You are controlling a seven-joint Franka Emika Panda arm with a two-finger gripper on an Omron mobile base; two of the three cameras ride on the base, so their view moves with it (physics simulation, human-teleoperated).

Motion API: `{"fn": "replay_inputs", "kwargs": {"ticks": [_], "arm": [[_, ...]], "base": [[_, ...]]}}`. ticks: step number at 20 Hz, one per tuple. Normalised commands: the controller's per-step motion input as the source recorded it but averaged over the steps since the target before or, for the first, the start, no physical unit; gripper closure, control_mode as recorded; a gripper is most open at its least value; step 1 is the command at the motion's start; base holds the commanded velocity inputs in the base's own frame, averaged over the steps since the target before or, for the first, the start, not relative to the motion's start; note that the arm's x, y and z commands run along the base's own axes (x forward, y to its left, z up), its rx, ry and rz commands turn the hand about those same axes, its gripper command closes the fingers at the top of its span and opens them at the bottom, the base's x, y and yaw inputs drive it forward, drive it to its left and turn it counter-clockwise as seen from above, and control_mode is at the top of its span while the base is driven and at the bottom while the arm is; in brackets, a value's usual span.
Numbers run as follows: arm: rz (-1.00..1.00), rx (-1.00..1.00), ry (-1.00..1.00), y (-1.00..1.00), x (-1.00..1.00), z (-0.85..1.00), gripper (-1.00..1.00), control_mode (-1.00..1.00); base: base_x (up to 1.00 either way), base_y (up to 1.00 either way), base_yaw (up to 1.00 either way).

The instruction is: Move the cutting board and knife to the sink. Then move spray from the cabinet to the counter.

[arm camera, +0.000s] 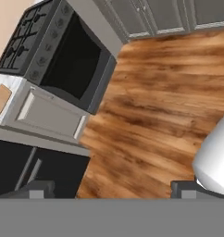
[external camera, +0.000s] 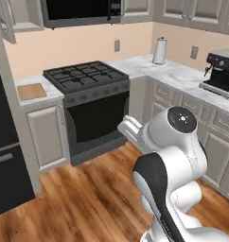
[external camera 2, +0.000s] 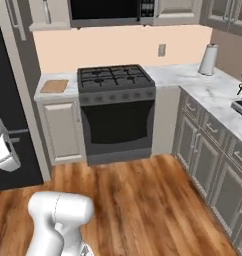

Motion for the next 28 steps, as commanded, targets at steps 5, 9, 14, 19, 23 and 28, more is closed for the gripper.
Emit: {"fn": "replay_inputs", "kwargs": {"ticks": [5,9,14,19,23,28], "arm": [[0.00,0.00,0.00,0.00,0.00,0.00,-1.00,1.00],[0.00,0.00,0.00,0.00,0.00,0.00,-1.00,1.00],[0.00,0.00,0.00,0.00,0.00,0.00,-1.00,1.00],[0.00,0.00,0.00,0.00,0.00,0.00,-1.00,1.00],[0.00,0.00,0.00,0.00,0.00,0.00,-1.00,1.00],[0.00,0.00,0.00,0.00,0.00,0.00,-1.00,1.00]], "base": [[0.84,0.00,0.42],[0.91,-0.12,0.33],[0.83,-0.39,0.27],[0.72,-0.46,0.24],[0.59,-0.46,0.21],[0.59,-0.54,0.21]]}}
